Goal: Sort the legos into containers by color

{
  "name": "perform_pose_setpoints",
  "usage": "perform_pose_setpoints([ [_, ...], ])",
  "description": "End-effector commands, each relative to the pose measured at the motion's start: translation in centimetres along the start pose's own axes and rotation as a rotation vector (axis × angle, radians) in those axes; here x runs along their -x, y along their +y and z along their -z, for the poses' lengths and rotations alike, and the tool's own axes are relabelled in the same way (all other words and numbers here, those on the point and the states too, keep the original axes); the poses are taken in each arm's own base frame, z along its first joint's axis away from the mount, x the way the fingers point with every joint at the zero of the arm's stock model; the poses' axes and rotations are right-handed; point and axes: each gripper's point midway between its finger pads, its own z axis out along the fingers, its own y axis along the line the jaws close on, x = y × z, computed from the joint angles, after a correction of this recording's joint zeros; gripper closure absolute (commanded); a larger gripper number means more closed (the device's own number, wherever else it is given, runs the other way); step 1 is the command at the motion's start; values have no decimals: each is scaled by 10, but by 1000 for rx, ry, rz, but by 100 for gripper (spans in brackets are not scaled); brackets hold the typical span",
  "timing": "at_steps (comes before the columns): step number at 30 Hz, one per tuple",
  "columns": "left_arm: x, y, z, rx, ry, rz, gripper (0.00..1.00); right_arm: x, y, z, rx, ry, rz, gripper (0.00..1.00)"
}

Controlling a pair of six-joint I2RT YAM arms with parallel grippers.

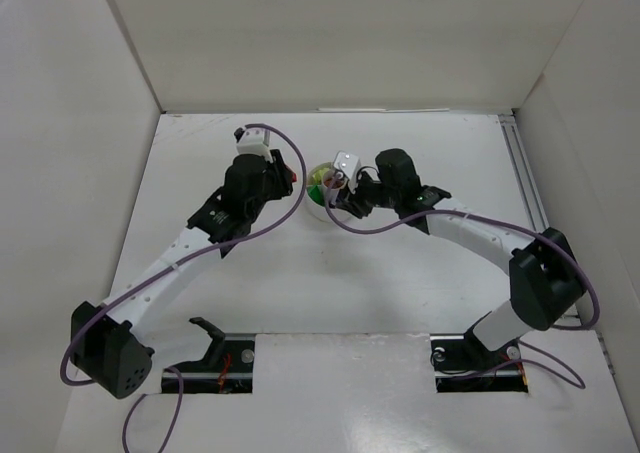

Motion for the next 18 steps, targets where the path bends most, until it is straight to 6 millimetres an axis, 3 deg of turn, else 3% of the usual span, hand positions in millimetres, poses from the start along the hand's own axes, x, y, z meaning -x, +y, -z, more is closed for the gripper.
perform_pose_setpoints([
  [1, 14, 1, 10, -18, -50, 23, 100, 29, -23, -5, -82, -71, 47, 73],
  [12, 18, 6, 15, -2, -58, 26, 100, 2, -37, -14, -168, 16, -13, 74],
  [18, 14, 8, 14, 2, -50, 24, 100, -14, -56, -10, -298, 76, -56, 75],
])
